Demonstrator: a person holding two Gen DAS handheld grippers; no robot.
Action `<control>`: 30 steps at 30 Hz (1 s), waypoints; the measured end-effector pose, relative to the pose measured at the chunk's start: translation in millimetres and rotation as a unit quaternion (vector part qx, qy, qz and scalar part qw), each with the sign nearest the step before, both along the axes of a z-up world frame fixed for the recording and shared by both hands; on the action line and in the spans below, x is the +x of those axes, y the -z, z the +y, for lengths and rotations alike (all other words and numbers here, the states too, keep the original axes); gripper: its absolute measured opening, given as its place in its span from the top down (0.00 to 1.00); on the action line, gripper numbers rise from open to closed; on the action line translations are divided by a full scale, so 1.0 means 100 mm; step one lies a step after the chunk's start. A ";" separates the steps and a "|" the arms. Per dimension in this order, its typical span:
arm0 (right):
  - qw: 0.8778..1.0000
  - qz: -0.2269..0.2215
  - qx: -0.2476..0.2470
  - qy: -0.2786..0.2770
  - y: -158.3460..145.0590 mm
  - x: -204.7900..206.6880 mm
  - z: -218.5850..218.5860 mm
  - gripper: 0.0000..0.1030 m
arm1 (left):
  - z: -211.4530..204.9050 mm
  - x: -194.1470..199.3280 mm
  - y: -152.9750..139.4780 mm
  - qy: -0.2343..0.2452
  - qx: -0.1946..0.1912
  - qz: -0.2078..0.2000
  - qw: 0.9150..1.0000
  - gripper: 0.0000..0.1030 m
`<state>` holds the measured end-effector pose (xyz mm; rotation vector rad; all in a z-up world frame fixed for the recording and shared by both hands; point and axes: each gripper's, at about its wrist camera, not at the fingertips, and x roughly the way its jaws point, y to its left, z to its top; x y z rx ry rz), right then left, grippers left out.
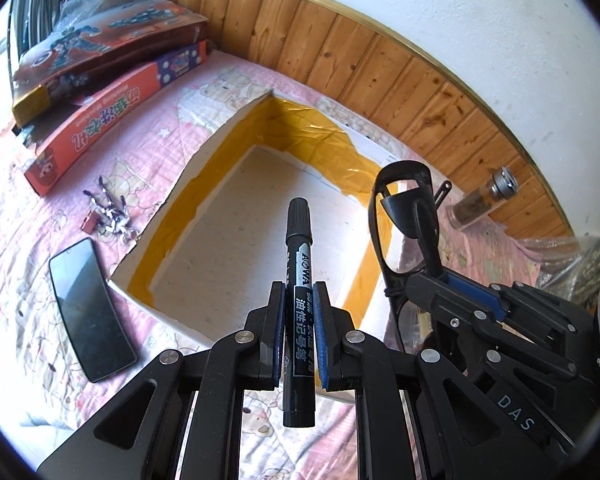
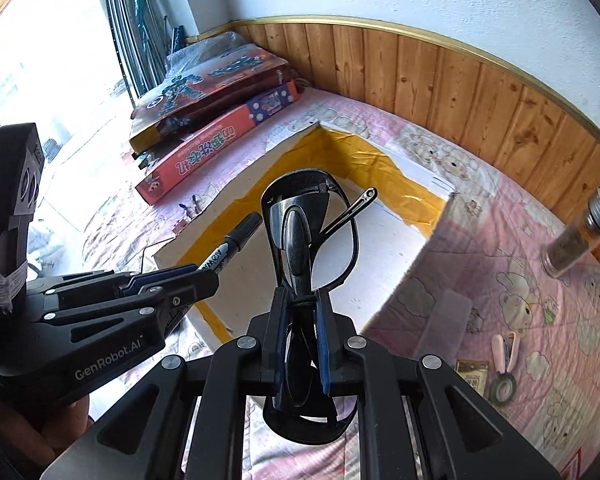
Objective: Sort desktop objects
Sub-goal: 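Carry the marker and glasses with both tools over the yellow-lined white box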
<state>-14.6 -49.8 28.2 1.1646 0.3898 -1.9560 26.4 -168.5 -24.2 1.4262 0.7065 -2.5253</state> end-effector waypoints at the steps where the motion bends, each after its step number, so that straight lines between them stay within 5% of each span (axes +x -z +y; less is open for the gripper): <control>1: 1.000 -0.001 0.001 -0.003 0.01 -0.01 -0.04 0.86 | -0.03 -0.01 0.01 -0.004 0.000 -0.001 1.000 0.87; 30: 0.995 -0.090 0.035 0.002 0.74 -1.01 -0.69 0.86 | -0.31 -0.86 0.53 -0.022 0.022 -0.069 0.997 0.87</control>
